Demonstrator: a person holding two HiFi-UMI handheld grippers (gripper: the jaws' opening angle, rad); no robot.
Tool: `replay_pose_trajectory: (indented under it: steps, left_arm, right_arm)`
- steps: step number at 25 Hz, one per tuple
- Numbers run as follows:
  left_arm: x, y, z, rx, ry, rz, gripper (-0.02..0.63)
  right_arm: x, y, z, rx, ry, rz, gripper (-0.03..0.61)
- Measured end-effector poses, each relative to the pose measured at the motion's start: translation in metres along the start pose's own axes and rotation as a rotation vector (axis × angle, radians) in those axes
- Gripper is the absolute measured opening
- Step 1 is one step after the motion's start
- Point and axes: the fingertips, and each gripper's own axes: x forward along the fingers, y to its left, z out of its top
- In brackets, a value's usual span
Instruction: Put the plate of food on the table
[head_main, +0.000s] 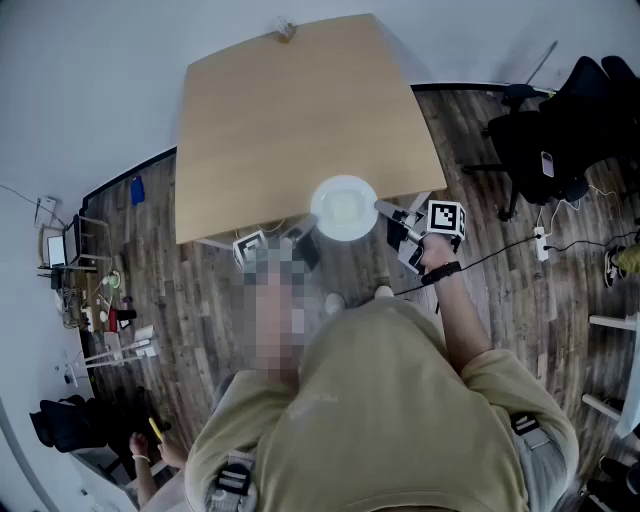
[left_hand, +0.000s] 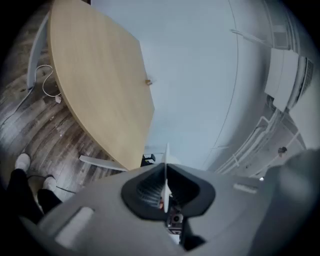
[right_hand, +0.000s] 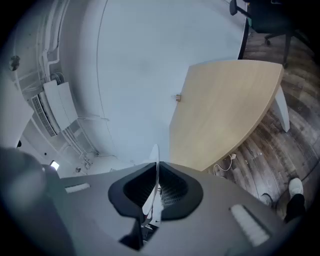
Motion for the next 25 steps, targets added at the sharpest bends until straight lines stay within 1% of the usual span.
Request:
replay_pose_trajectory:
  steps: [8, 11, 17, 22, 25]
  left_arm:
    - [0.011, -0.001, -0.02, -0.016, -0.018, -0.002, 0.012]
    - [0.018, -0.002, -0.03, -0.011, -0.032, 0.006, 0.012]
    - [0.025, -0.002, -0.042, -0.015, -0.049, 0.023, 0.012]
    - [0.025, 0.001, -0.036, -0.024, -0.061, 0.028, 0.012]
    - [0.027, 0.007, -0.031, -0.033, -0.059, 0.024, 0.012]
  right_arm:
    - [-0.018, -0.004, 0.008, 0.005, 0.015, 0.007, 0.021]
    - [-0.028, -0.007, 0.013, 0.022, 0.024, 0.01, 0.021]
    - [-0.035, -0.016, 0.02, 0.0, 0.026, 0.036, 0.021]
    - [-0.029, -0.017, 0.021, 0.069, 0.015, 0.08, 0.017]
    - [-0.024, -0.021, 0.023, 0.063, 0.014, 0.068, 0.018]
